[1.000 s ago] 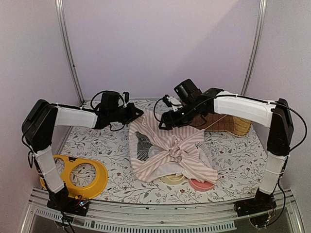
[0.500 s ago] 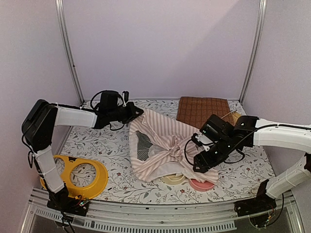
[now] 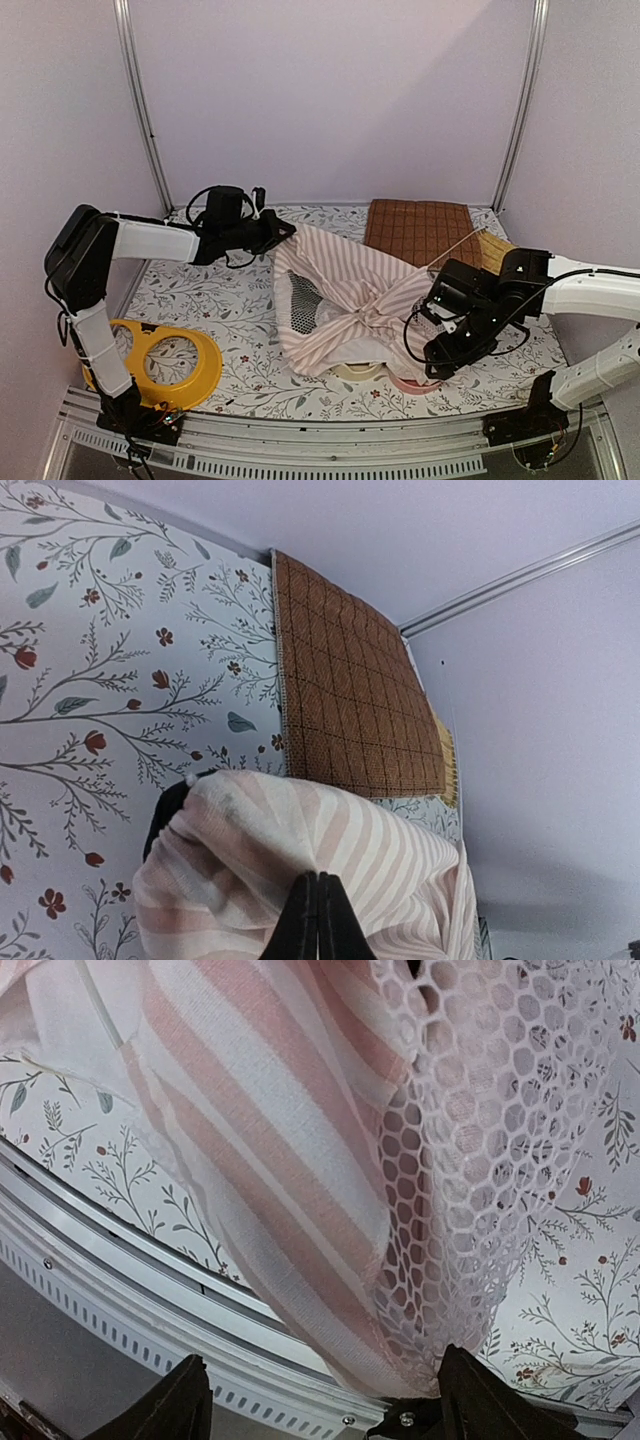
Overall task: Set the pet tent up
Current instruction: Pick up the tent pole from the tent.
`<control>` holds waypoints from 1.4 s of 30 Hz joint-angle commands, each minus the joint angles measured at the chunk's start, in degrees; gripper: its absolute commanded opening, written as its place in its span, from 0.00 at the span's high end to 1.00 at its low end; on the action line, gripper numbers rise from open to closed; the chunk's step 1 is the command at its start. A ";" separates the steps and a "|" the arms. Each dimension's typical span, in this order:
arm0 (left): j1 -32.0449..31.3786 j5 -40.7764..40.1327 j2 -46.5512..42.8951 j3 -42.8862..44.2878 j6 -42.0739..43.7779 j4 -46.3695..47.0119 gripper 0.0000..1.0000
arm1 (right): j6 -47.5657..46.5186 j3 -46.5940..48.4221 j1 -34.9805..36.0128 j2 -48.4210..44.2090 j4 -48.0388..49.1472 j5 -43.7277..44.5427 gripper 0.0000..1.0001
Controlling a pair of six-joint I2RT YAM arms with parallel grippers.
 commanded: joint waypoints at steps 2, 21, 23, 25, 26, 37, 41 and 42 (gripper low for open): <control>0.21 2.21 0.43 1.46 0.03 0.64 1.00 | 1.34 -2.26 0.55 -2.82 -9.34 -1.58 0.18; 0.37 2.28 0.35 1.93 -0.01 0.54 1.00 | -0.60 -7.89 0.55 3.14 -1.85 -1.14 0.38; 0.38 2.42 0.43 2.09 -0.01 0.55 1.00 | -1.29 -7.99 0.55 4.11 -0.81 -1.27 0.42; 0.38 2.45 0.49 2.26 0.01 0.40 1.00 | -1.95 -8.50 0.55 5.17 0.18 -1.42 0.45; 0.38 2.42 0.37 2.32 0.03 0.33 1.00 | -2.22 -8.39 0.55 5.58 0.09 -1.18 0.48; 0.65 2.62 -0.09 2.78 0.20 -0.05 1.00 | 1.35 -7.49 0.55 9.08 -0.46 4.50 0.40; 0.86 2.79 -0.18 2.93 0.29 -0.23 1.00 | 3.54 -7.64 0.55 9.06 -0.44 5.97 0.58; 0.95 2.82 -0.26 3.00 0.29 -0.28 1.00 | 3.84 -7.42 0.55 8.83 -0.35 6.22 0.68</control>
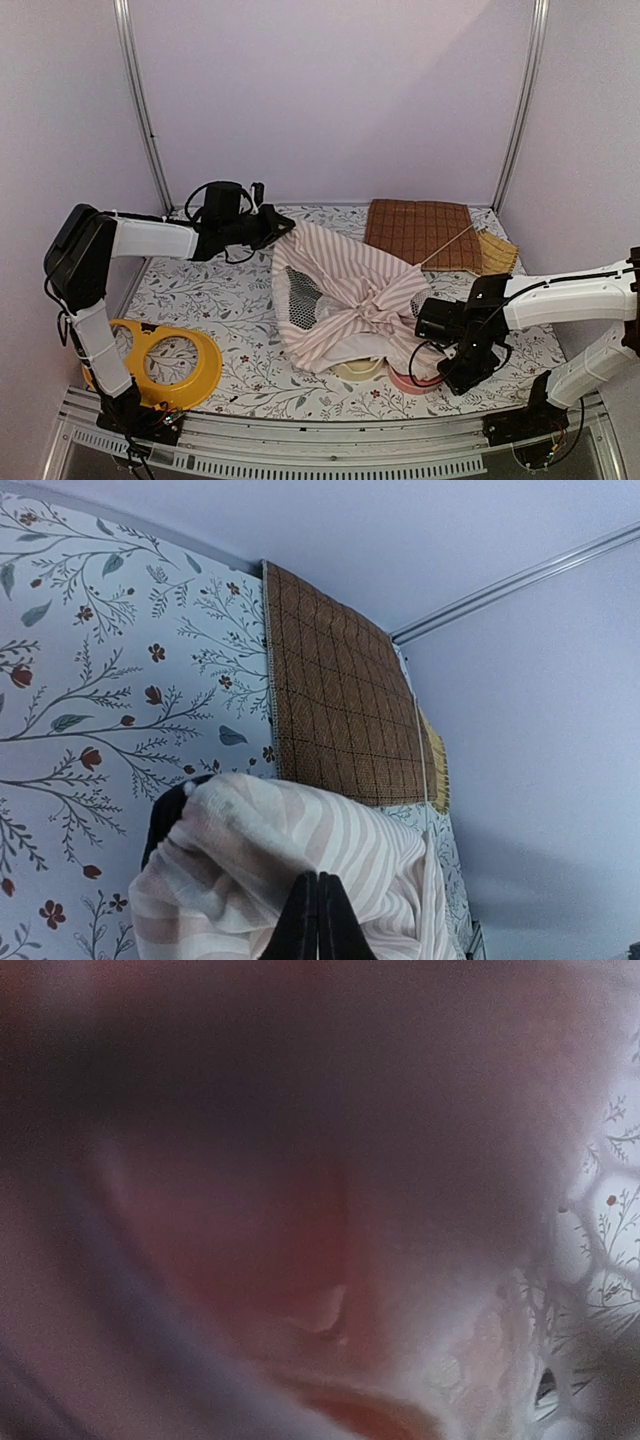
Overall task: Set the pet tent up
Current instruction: Pick up the tent pole from the tent.
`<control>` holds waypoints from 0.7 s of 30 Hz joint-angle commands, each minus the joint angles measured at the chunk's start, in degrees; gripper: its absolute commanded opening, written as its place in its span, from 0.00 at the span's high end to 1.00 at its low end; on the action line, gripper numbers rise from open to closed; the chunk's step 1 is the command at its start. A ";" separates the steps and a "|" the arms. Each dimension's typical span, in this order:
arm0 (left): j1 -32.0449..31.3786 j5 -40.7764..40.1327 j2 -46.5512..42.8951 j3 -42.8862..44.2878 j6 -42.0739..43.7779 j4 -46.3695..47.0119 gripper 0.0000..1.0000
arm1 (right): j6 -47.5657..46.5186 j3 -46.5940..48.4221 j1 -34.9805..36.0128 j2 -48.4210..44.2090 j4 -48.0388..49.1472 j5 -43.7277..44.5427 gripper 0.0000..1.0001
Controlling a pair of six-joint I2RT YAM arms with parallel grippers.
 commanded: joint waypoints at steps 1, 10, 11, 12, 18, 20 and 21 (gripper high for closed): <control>0.30 2.07 -0.25 1.52 0.45 0.06 1.00 | 3.58 1.26 0.33 -0.26 0.46 3.37 0.76; 1.09 1.94 -0.58 3.99 1.48 -1.56 1.00 | -0.45 19.95 0.33 0.83 1.35 9.02 1.00; 1.30 1.97 -0.51 4.48 1.73 -1.86 1.00 | -2.00 21.63 0.33 1.85 2.48 8.85 1.00; 1.53 1.95 -0.46 5.07 2.06 -2.49 1.00 | -2.99 24.83 0.33 3.22 3.71 8.56 1.00; 3.53 2.18 -0.18 8.73 4.21 -5.56 1.00 | -9.66 36.30 0.26 12.86 12.89 6.23 1.00; 4.31 2.33 -0.38 9.39 4.71 -6.28 1.00 | -10.88 40.13 -0.07 16.57 14.70 7.40 1.00; 4.71 2.30 -0.66 9.41 4.90 -6.49 1.00 | -11.41 41.69 -0.37 18.35 15.47 7.67 1.00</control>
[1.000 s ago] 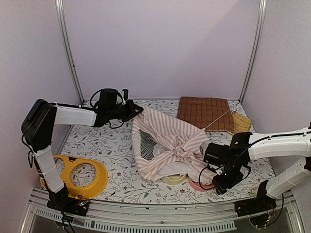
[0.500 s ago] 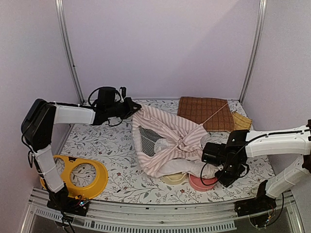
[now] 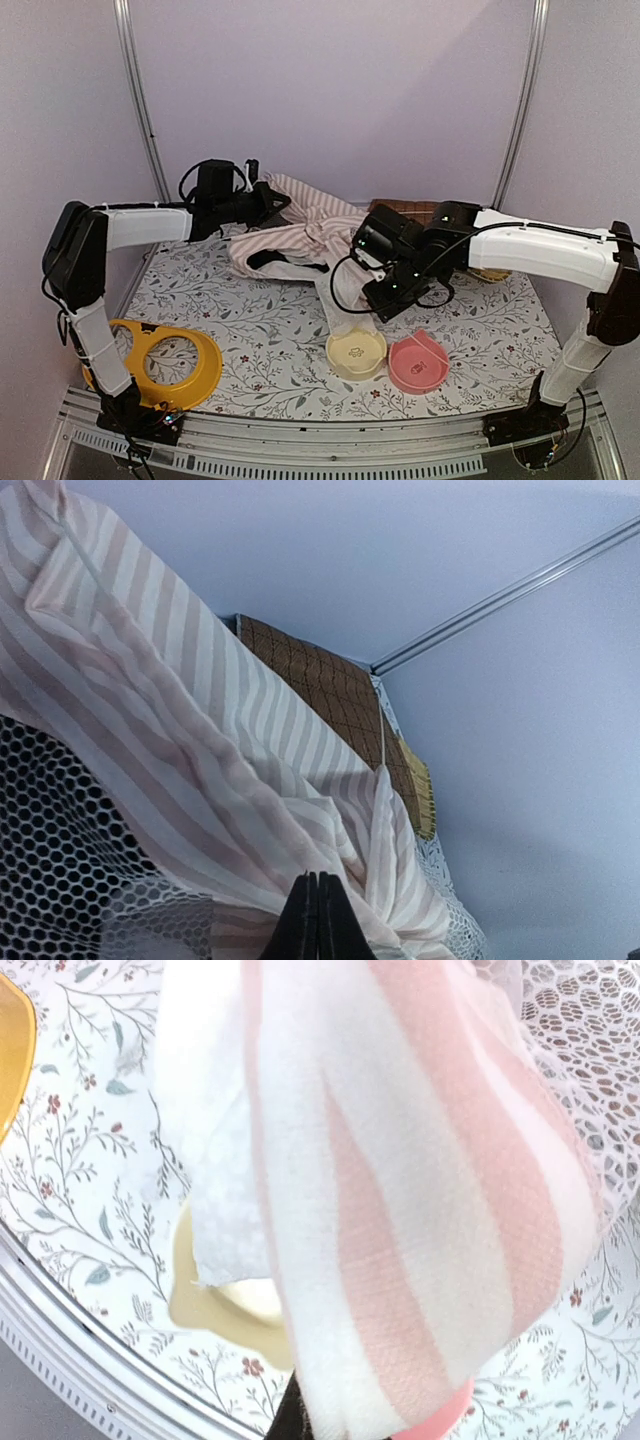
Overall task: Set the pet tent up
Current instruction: Pick up the tent pole from the tent.
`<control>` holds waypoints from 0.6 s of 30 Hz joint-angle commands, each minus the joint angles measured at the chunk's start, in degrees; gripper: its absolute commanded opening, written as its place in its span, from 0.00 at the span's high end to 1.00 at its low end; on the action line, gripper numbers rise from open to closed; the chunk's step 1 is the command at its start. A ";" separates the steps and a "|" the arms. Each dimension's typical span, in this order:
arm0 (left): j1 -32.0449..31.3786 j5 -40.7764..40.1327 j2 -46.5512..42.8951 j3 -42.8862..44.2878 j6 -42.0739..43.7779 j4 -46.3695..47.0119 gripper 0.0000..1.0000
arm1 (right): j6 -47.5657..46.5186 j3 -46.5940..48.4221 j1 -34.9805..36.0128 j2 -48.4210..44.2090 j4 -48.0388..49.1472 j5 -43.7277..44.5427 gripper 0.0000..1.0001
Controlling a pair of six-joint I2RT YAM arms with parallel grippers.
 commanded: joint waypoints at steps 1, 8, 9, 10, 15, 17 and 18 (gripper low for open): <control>2.28 0.95 -0.92 1.91 2.62 -2.66 1.00 | -1.77 7.24 -0.88 6.97 10.95 -0.49 1.00; 6.15 0.98 -2.85 7.00 8.05 -8.77 0.86 | -3.40 9.68 -2.69 12.10 17.12 -0.91 1.00; 6.54 0.60 -3.27 7.96 8.94 -10.01 0.82 | -3.38 9.80 -2.97 12.53 17.63 -0.97 1.00; 6.86 0.24 -3.63 8.80 9.58 -10.85 0.74 | -3.36 9.90 -3.18 12.77 18.59 -1.13 1.00; 7.10 -0.91 -6.32 9.19 9.76 -12.66 0.61 | -3.58 10.87 -3.77 14.45 20.02 -1.60 1.00; 6.70 -1.58 -8.32 7.06 8.41 -12.25 0.60 | -3.87 11.09 -3.84 14.87 20.64 -1.83 1.00; 6.38 -2.23 -9.51 4.99 7.42 -11.50 0.59 | -4.04 11.09 -3.89 15.00 20.92 -1.95 1.00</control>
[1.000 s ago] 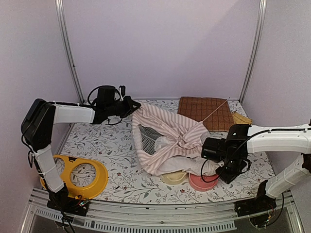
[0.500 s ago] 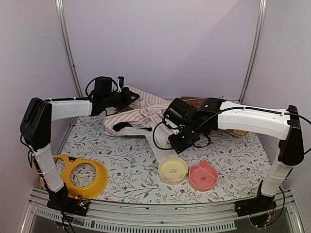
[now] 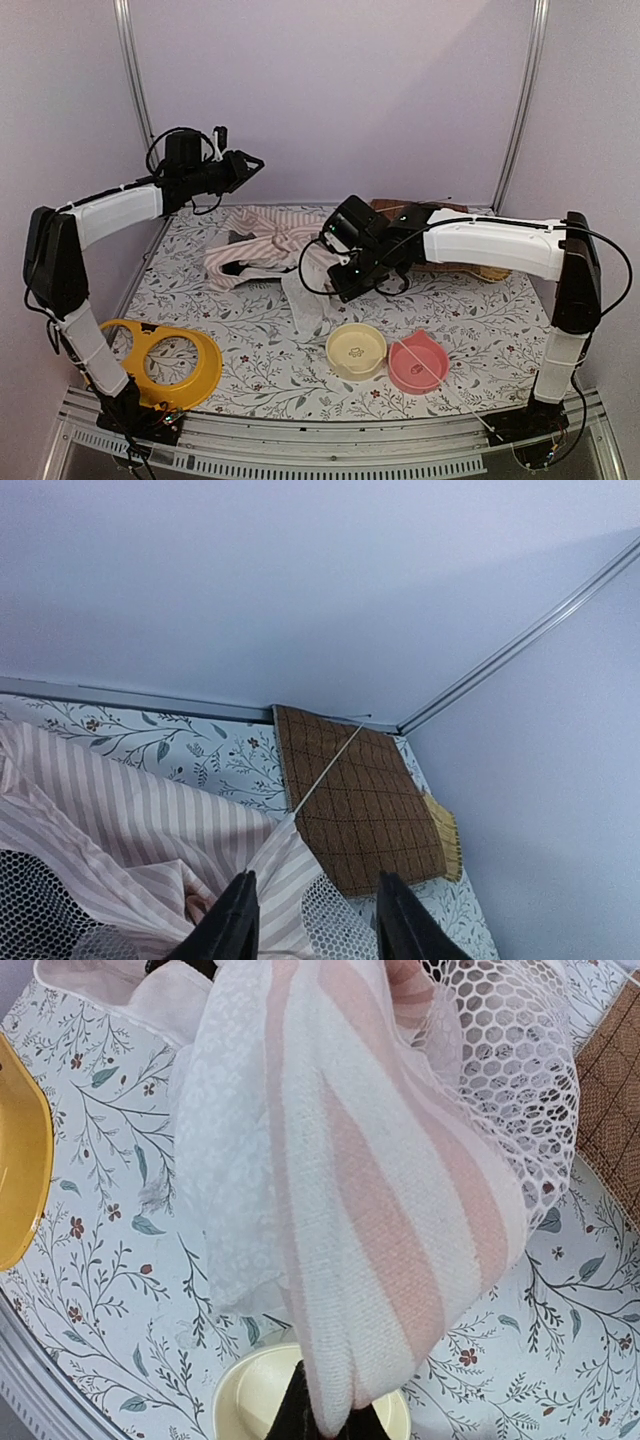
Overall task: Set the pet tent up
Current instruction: Pick up the tent pole from the tent, then pass from the right arm to the left
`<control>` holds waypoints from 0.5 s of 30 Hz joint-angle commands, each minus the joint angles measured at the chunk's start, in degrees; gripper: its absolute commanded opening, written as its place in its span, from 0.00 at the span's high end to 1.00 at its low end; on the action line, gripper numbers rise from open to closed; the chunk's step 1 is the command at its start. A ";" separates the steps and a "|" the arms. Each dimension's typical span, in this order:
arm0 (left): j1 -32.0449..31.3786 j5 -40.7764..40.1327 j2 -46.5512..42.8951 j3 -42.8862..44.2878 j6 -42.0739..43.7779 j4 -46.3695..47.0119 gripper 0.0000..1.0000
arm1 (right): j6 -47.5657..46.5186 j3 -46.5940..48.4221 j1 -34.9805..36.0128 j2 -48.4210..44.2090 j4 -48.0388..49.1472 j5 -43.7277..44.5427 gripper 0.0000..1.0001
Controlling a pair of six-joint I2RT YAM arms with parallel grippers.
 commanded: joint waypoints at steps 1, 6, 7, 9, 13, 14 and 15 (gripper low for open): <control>-1.32 -2.15 -6.18 -5.53 -2.09 0.58 0.58 | -0.49 2.54 -0.51 1.09 5.36 -0.16 1.00; -5.25 -6.03 -11.75 -18.05 -7.05 5.88 0.54 | -1.12 2.85 -0.51 1.69 6.22 -0.06 1.00; -6.47 -6.94 -12.42 -19.77 -7.64 7.22 0.54 | -1.28 2.91 -0.56 1.74 6.40 -0.22 1.00; -8.96 -8.18 -12.30 -21.52 -7.48 7.29 0.53 | -1.55 3.02 -0.60 1.86 6.75 -0.46 1.00; -12.28 -8.08 -10.92 -25.37 -9.42 10.58 0.54 | -1.99 3.76 -0.67 2.30 7.11 -0.65 1.00; -12.75 -7.38 -10.41 -25.96 -10.02 11.85 0.53 | -2.03 3.79 -0.64 2.43 7.13 -0.69 1.00; -13.31 -6.96 -9.91 -26.23 -10.48 12.33 0.53 | -2.04 3.76 -0.67 2.53 7.21 -0.76 1.00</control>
